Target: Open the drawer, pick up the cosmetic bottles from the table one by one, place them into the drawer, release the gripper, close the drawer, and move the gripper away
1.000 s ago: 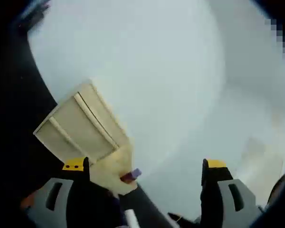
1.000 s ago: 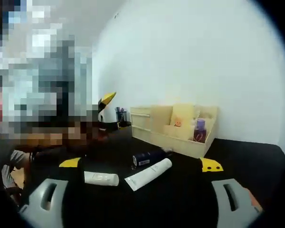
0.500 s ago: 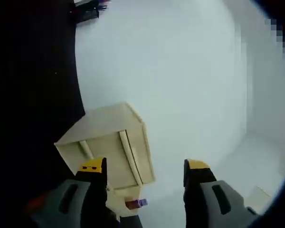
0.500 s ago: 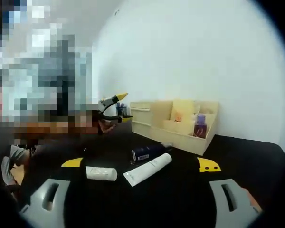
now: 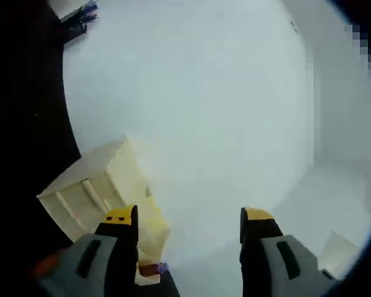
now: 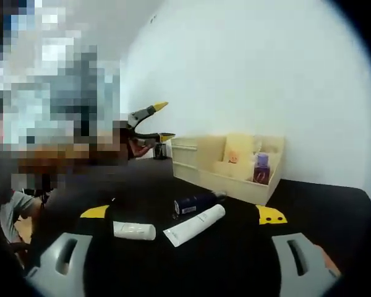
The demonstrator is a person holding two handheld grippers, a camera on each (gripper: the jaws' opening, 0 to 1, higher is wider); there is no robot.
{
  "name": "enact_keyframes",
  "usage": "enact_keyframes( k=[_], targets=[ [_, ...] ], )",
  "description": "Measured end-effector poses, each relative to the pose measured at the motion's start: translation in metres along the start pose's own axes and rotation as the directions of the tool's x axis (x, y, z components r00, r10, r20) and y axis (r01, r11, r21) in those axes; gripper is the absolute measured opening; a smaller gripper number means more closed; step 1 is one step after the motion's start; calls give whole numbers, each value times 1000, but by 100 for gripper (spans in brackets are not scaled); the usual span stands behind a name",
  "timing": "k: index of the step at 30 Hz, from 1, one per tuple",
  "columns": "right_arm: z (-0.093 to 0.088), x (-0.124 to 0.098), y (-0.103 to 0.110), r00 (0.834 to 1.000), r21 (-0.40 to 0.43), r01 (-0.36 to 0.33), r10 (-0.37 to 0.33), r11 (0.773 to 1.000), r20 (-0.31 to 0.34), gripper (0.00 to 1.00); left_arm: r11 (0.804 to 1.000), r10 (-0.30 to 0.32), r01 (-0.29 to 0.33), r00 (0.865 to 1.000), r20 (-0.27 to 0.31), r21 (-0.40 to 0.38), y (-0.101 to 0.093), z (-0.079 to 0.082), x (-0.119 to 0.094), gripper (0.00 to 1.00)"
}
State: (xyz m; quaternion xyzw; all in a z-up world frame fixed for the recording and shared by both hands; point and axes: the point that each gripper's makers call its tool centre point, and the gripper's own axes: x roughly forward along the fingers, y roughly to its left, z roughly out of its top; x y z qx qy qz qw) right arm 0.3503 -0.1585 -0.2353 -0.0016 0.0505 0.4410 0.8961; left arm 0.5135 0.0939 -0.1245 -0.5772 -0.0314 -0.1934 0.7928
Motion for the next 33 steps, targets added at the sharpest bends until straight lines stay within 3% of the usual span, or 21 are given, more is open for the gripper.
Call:
enact_keyframes(
  k=[3,6,10,14,15,16,18,19,20,21,22,24,26,30,33],
  targets=[
    [0,0,2,1000,1,-4,4,1000,1,87,1000,-15,15,1000,-1,-24,3,-7,6,62],
    [0,0,2,1000,-3,-9,9,1000,1,86,992,-23,25,1000,17,-122,13,-13,8,62],
    [-1,-1,3,1000,-12,-10,10,1000,-1,86,966,-68,102,987,147,-240,22,2,-1,61],
    [-1,-2,0,1000,-15,-8,8,1000,2,85,947,-45,113,974,222,-302,41,11,-8,45],
    [-1,-2,-1,1000,-14,-8,8,1000,-1,85,950,-44,114,971,236,-291,43,10,-10,43],
    [-2,-1,-1,1000,-17,-10,9,1000,-5,84,950,-84,150,968,239,-274,39,11,-10,42],
    [-5,1,-1,1000,-22,-12,12,1000,-14,84,958,-62,123,971,232,-260,46,8,-11,43],
    [-7,2,0,1000,-25,-14,14,1000,-20,84,955,-66,132,968,243,-264,45,7,-16,47],
    [-10,2,1,999,-26,-16,15,1000,-29,83,957,-88,159,956,279,-244,45,12,-17,53],
    [-13,4,1,999,-29,-17,16,999,-41,83,960,-67,138,957,281,-242,50,12,-16,57],
    [-16,5,1,999,-32,-19,18,999,-50,83,952,-15,92,966,256,-291,58,8,-14,58],
    [-19,6,2,998,-34,-23,21,999,-63,83,955,-15,101,956,294,-280,61,13,-18,57],
    [-21,8,2,997,-36,-26,23,999,-71,83,965,3,65,966,260,-256,67,7,-16,55],
    [-25,10,4,996,-42,-32,28,999,-86,82,956,30,54,960,279,-289,80,13,-15,49],
    [-27,11,4,995,-47,-35,30,998,-96,82,970,59,10,959,278,-241,89,13,-16,42]
  ],
)
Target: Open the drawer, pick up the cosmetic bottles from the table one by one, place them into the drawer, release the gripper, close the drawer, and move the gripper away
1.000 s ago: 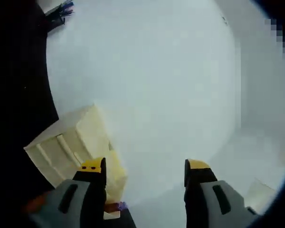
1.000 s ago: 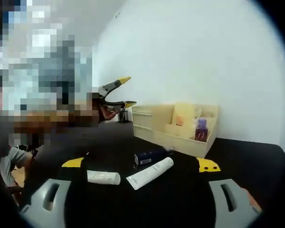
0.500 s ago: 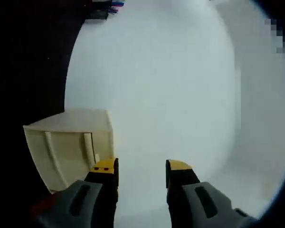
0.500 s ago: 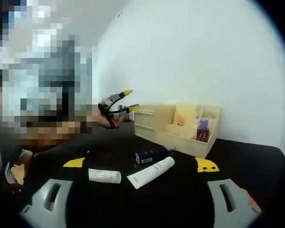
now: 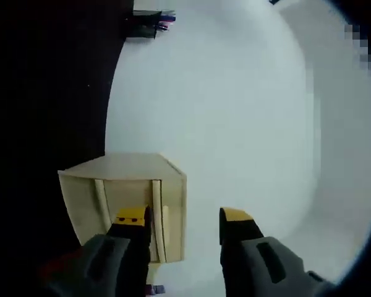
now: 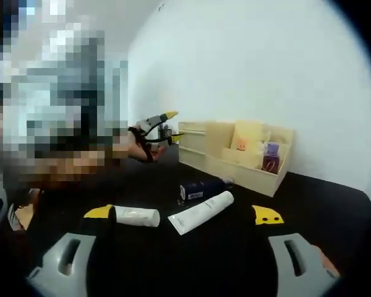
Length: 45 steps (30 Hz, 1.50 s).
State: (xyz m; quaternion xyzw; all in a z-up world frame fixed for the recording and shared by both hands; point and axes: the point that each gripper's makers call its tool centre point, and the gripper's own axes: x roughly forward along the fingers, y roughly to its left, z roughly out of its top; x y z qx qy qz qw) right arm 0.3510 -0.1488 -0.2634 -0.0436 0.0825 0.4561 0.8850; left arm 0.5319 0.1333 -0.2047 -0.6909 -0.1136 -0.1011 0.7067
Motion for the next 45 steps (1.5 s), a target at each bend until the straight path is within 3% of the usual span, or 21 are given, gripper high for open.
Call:
enact_keyframes(
  k=[10,14,17,26,36,45],
  targets=[
    [1,0,0,1000,-5,0,0,1000,0,78,999,-29,29,999,14,-18,9,6,10,25],
    [-3,2,0,1000,-7,2,-2,1000,-11,77,989,33,-32,999,6,-146,25,4,5,8],
    [-4,2,-2,1000,-11,4,-4,1000,-18,76,996,15,-15,1000,-3,-87,21,5,10,8],
    [-2,-1,-7,1000,-19,22,-23,1000,-10,75,992,32,-33,999,-11,-124,18,3,-2,8],
    [6,-5,-11,999,-19,34,-33,999,22,73,987,48,-48,999,-1,-154,12,1,-30,6],
    [5,-7,-11,999,-24,42,-42,999,20,72,990,95,-96,995,-21,-101,5,5,-56,6]
  ],
)
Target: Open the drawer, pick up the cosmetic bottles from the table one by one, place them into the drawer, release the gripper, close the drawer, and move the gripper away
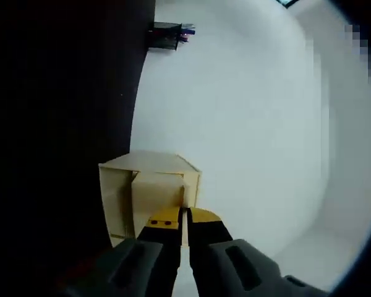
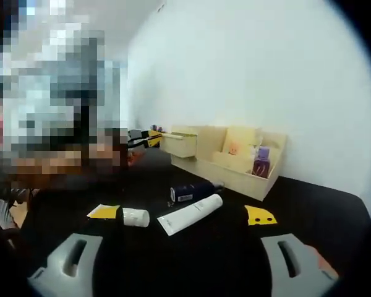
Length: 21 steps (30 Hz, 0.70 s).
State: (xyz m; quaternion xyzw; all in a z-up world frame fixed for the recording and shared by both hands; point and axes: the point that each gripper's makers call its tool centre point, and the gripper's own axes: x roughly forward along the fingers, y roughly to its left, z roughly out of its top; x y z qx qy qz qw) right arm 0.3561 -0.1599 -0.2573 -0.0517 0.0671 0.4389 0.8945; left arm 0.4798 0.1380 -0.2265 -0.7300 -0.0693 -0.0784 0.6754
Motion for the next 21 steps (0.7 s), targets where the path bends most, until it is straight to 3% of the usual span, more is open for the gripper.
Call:
enact_keyframes(
  k=[10,21],
  targets=[
    [2,-2,-2,1000,-5,4,-3,1000,4,71,1000,13,-12,1000,-12,16,-1,-10,-34,6],
    [-2,-2,2,1000,-8,6,-6,1000,-6,70,999,15,-13,999,-45,37,-4,-6,-59,6]
  ],
)
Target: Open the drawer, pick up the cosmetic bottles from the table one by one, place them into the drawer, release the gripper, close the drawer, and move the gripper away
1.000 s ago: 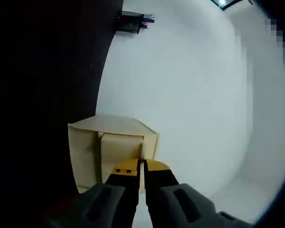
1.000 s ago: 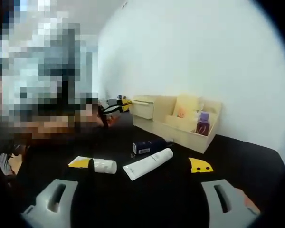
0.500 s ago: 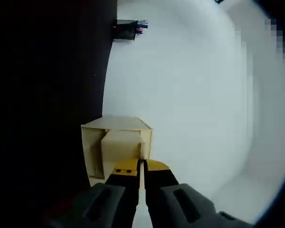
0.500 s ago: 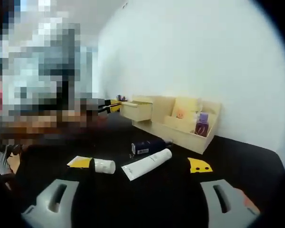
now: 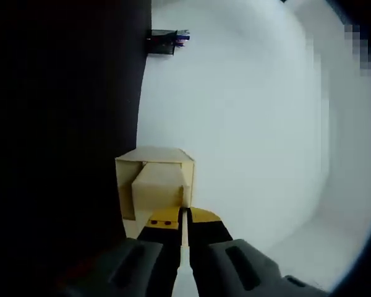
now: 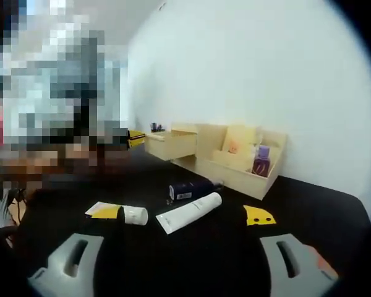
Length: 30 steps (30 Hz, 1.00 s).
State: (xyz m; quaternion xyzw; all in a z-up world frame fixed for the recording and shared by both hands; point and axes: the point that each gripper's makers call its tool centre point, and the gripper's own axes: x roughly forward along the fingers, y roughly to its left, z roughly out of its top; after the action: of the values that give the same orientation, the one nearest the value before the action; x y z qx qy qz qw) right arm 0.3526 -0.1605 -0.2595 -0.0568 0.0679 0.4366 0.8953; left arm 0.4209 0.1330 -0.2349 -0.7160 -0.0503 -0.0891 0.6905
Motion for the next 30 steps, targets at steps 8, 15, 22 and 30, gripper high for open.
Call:
enact_keyframes(
  k=[8,15,22,30],
  targets=[
    [-2,1,6,1000,-6,-7,7,1000,-5,70,1000,8,-8,999,-33,11,0,0,-20,6],
    [-2,0,10,1000,-11,-10,10,1000,-4,70,1000,17,-17,998,-59,11,1,-9,-39,6],
    [-2,0,16,1000,-18,-19,19,1000,-5,70,1000,26,-26,998,-57,-9,5,-2,-51,4],
    [-5,1,19,1000,-22,-25,24,999,-13,70,995,57,-52,997,-61,80,13,7,-57,7]
  ],
)
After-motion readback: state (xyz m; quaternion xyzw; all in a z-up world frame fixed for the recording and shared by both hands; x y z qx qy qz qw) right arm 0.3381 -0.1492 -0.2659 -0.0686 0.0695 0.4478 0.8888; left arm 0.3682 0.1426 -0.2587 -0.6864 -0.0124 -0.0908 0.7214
